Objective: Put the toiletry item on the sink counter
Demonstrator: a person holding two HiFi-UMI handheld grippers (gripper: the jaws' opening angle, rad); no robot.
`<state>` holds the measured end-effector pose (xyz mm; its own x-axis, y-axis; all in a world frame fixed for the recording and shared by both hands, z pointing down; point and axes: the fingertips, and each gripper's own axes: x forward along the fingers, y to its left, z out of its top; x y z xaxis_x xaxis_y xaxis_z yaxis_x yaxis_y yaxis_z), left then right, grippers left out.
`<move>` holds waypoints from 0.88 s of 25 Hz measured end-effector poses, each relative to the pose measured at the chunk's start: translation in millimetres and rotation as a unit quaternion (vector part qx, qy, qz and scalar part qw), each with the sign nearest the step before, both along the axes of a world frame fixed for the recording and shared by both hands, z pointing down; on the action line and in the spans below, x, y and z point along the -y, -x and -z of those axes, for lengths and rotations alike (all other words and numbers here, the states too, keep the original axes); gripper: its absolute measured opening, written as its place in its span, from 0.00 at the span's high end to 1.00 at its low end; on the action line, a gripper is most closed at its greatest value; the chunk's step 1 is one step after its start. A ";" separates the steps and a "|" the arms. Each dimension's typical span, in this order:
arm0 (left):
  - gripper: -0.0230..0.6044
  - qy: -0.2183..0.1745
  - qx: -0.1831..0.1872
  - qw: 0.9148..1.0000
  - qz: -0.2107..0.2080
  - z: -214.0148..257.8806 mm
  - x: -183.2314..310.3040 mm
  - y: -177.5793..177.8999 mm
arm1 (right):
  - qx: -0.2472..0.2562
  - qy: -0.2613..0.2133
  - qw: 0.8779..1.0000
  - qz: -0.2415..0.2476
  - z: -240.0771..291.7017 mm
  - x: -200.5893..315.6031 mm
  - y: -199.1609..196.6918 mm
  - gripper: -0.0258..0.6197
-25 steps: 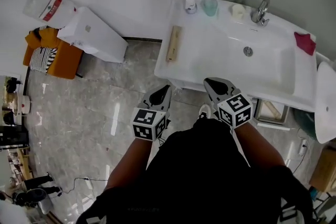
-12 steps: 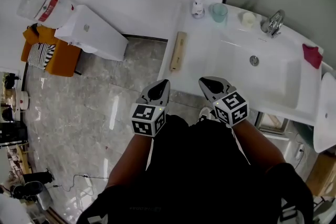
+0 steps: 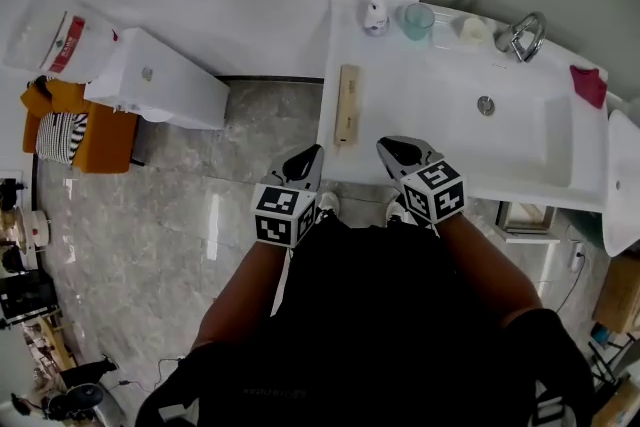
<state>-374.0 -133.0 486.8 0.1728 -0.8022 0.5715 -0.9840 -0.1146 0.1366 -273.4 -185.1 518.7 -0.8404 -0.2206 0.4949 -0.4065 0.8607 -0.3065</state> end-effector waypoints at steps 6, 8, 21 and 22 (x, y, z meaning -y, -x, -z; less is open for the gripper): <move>0.95 0.002 -0.014 0.999 -0.040 -11.4 6.9 25.2 | -0.066 0.014 0.997 -0.025 -45.9 10.2 40.9 0.93; 0.96 0.006 -0.017 0.998 -0.054 -16.9 6.9 32.0 | -0.082 0.023 0.996 -0.033 -60.6 14.3 53.8 0.86; 0.96 0.015 -0.031 0.995 -0.093 -28.6 8.1 77.0 | -0.164 0.078 0.978 -0.101 -129.4 32.1 92.0 0.68; 0.96 0.015 -0.032 0.995 -0.093 -28.5 7.8 80.9 | -0.168 0.079 0.977 -0.104 -131.2 32.6 93.4 0.67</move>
<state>-454.9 -140.8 515.3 0.3539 -0.7352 0.5781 -0.9351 -0.2892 0.2047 -366.8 -217.7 649.9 -0.5690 -0.2688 0.7772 -0.6688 0.7011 -0.2472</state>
